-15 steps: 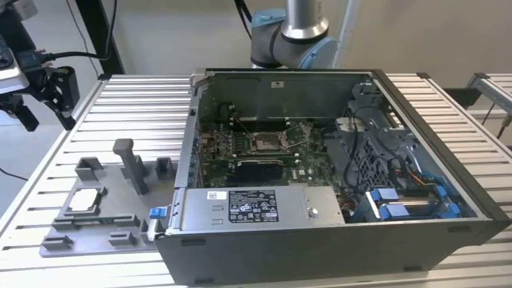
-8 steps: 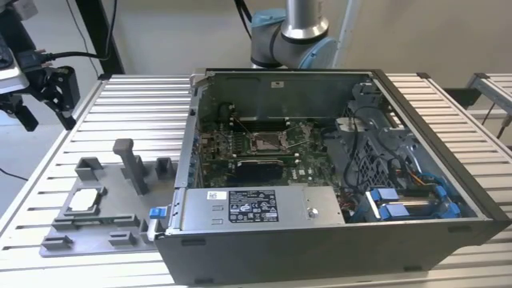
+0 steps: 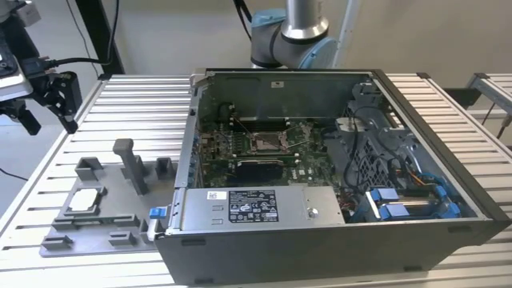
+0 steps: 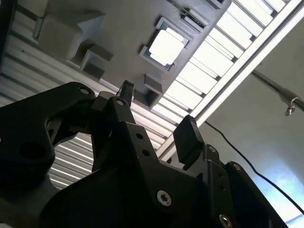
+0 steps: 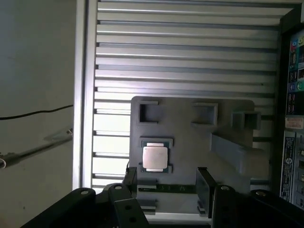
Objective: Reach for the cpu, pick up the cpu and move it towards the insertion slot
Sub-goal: 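Pick up the cpu and move it towards the insertion slot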
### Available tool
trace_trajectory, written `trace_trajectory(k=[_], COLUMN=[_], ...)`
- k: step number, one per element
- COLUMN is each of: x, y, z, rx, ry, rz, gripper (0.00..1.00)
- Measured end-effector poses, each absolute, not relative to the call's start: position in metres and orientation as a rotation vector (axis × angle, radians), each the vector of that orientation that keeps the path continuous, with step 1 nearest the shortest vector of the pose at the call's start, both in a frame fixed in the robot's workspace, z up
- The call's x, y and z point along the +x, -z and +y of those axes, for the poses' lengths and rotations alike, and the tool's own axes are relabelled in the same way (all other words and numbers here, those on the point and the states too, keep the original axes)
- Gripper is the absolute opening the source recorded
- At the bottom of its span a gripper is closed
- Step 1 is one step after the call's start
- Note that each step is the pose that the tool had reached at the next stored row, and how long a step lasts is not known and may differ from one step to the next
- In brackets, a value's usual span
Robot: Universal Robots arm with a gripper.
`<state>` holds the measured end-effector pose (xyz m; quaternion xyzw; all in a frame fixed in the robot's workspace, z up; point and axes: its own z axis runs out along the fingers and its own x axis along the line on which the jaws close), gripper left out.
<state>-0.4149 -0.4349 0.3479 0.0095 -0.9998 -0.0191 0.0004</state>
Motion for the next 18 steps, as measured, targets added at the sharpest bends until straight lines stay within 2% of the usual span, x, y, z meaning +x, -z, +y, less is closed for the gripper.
trace_trajectory(k=[18], x=[-0.415], y=[-0.315], z=[-0.435], rx=[0.03], ry=[0.057], rz=[-3.14], gripper=[1.0])
